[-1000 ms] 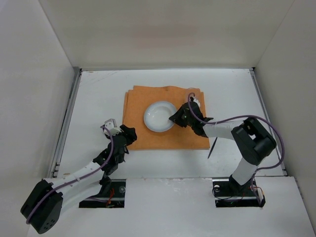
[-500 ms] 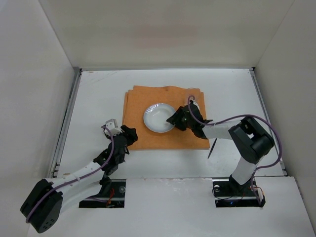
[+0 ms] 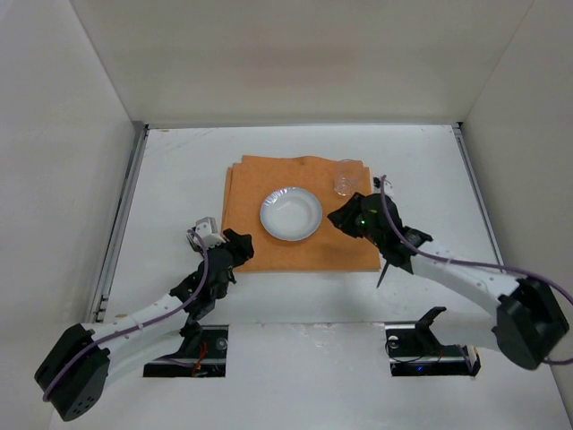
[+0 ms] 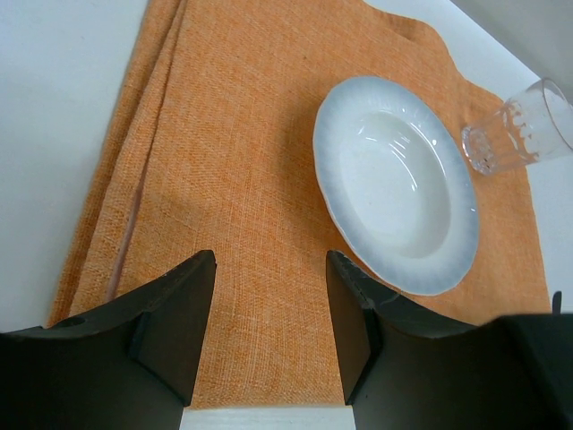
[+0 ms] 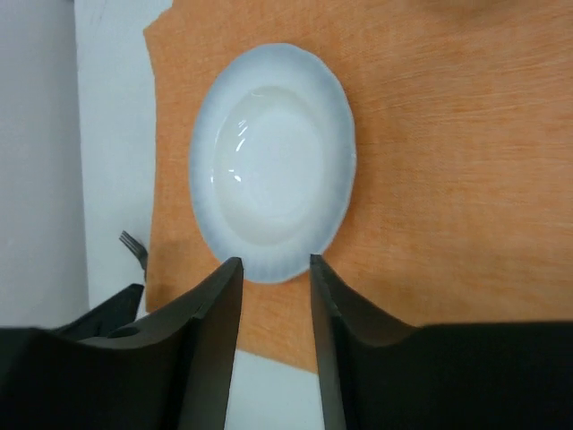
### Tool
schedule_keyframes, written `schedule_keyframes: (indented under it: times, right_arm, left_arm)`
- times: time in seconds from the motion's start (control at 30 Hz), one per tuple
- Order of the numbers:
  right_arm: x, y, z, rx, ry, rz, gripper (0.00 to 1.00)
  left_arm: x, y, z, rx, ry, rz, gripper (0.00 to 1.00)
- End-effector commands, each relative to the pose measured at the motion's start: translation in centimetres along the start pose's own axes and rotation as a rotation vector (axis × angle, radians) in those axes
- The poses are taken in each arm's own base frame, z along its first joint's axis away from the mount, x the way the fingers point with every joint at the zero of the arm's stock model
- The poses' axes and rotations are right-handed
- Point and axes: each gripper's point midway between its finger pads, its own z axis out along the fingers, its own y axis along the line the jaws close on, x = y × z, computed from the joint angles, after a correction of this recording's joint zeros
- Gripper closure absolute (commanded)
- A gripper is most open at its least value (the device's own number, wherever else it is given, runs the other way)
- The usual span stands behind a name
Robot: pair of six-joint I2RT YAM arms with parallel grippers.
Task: Set the dinner table for one person
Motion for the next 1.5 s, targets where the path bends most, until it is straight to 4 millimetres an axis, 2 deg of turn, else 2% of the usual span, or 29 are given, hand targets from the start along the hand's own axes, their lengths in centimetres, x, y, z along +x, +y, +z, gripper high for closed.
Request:
schedule_keyframes:
  times: [0.0, 0.07, 0.17, 0.2, 0.3, 0.47, 0.77, 0.97, 1.0, 1.03, 1.47]
  right_arm:
    - [0.0, -5.3, -3.4, 0.191, -0.037, -0.072, 0.69]
    - [-0.5, -9.0, -5.5, 0.332, -0.064, -0.101, 0.80]
    - [-1.2, -14.0, -8.5, 0.554, -0.088, -0.147, 0.82]
    - [-1.1, -15.0, -9.2, 0.603, -0.080, -0.164, 0.82]
    - [-0.6, -17.1, -10.3, 0.693, -0.057, -0.177, 0.81]
    - [0.4, -19.0, -11.0, 0.756, -0.025, -0.162, 0.74]
    - [1.3, -20.1, -9.5, 0.787, 0.059, -0.160, 0.68]
    - [2.0, -19.9, -8.1, 0.748, 0.079, -0.134, 0.65]
    - [2.2, -19.9, -7.8, 0.739, 0.083, -0.128, 0.65]
    - [2.3, -19.9, -7.6, 0.737, 0.086, -0.127, 0.70]
    - [2.3, -20.8, -7.6, 0.792, 0.128, -0.150, 0.73]
  left_arm:
    - [-1.2, -1.7, 0.0, 0.048, -0.037, -0.028, 0.50]
    - [-0.9, -1.8, -0.1, 0.056, -0.031, -0.026, 0.50]
    - [-0.8, -2.0, -0.1, 0.065, -0.030, -0.026, 0.50]
    - [-0.9, -2.1, -0.1, 0.065, -0.031, -0.027, 0.50]
    - [-0.8, -2.1, -0.2, 0.072, -0.027, -0.028, 0.49]
    - [-0.9, -2.1, -0.2, 0.074, -0.028, -0.035, 0.49]
    - [-0.9, -2.3, -0.3, 0.081, -0.029, -0.039, 0.49]
    - [-0.8, -2.3, -0.3, 0.083, -0.026, -0.040, 0.49]
    - [-0.7, -2.3, -0.4, 0.084, -0.024, -0.039, 0.48]
    - [-0.6, -2.3, -0.4, 0.088, -0.019, -0.040, 0.48]
    - [-1.0, -2.5, -0.5, 0.096, -0.029, -0.048, 0.49]
